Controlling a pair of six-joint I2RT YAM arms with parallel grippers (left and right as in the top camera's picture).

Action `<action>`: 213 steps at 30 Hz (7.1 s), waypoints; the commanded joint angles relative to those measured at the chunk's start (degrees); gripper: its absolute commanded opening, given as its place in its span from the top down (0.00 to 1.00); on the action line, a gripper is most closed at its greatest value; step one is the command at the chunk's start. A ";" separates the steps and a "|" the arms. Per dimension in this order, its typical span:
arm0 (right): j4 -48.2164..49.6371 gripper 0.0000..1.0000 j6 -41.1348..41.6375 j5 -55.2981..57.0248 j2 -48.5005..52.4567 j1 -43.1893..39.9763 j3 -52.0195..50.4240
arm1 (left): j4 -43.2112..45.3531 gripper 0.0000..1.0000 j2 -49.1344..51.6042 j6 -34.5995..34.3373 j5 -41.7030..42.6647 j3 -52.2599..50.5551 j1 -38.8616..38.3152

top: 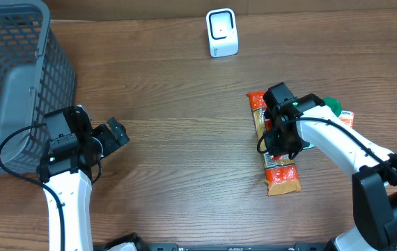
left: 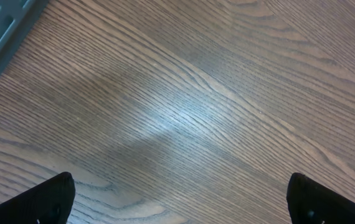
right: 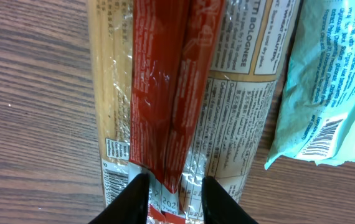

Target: Scan the item barcode

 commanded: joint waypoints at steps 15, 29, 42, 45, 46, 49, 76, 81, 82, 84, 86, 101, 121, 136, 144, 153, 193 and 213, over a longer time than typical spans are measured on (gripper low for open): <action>-6.75 0.64 0.24 -0.57 -0.50 -0.02 9.09 | -0.02 0.00 0.31 -0.76 -0.55 0.79 -0.28; -11.98 0.96 6.12 -6.47 -0.48 -1.03 10.38 | -0.02 0.00 0.31 -0.76 -0.55 0.79 -0.28; -14.91 0.96 7.85 -8.26 -3.50 -5.92 10.38 | -0.02 0.00 0.31 -0.76 -0.55 0.79 -0.28; -12.94 0.96 8.66 -7.93 -7.89 -5.92 10.38 | -0.02 0.00 0.31 -0.76 -0.55 0.79 -0.28; -12.11 0.96 8.66 -7.61 -9.33 -5.92 10.38 | -0.02 0.00 0.31 -0.76 -0.55 0.79 -0.28; -10.97 0.28 8.63 -4.92 -11.85 -5.90 10.38 | -0.04 0.00 0.31 -0.76 -0.55 0.79 -0.28; -10.64 0.00 8.63 -4.00 -11.98 -5.90 10.38 | -0.02 0.00 0.31 -0.76 -0.55 0.79 -0.28; -10.64 0.00 8.63 -4.00 -11.98 -5.90 10.38 | -0.02 0.00 0.31 -0.76 -0.55 0.79 -0.28; -10.64 0.00 8.63 -4.00 -11.98 -5.90 10.38 | -0.02 0.00 0.31 -0.76 -0.55 0.79 -0.28; -10.64 0.00 8.63 -4.00 -11.98 -5.90 10.38 | -0.04 0.00 0.31 -0.76 -0.55 0.79 -0.28; -10.64 0.00 8.63 -4.00 -11.98 -5.90 10.38 | -0.04 0.00 0.31 -0.76 -0.55 0.79 -0.28; -9.77 0.00 8.63 -4.00 -14.71 -5.73 9.79 | -0.02 0.00 0.31 -0.76 -0.55 0.79 -0.28; 9.68 0.00 5.75 12.26 -69.35 -7.02 -2.91 | -0.02 0.00 0.31 -0.76 -0.55 0.79 -0.28; 64.78 0.00 5.79 4.31 -99.62 -18.16 -51.19 | -0.02 0.00 0.31 -0.76 -0.55 0.79 -0.28; 72.30 0.00 6.25 4.31 -100.59 -18.16 -61.44 | -0.02 0.00 0.31 -0.76 -0.55 0.79 -0.28; 65.35 0.00 6.62 3.58 -100.59 -18.16 -65.07 | -0.02 0.01 0.31 -0.76 -0.55 0.79 -0.28; 53.16 0.00 -11.65 -0.61 -100.56 -18.12 -65.05 | -0.02 0.00 0.31 -0.76 -0.55 0.79 -0.28; 53.16 0.00 -11.65 -0.61 -100.56 -18.12 -65.05 | -0.02 0.00 0.31 -0.76 -0.55 0.79 -0.28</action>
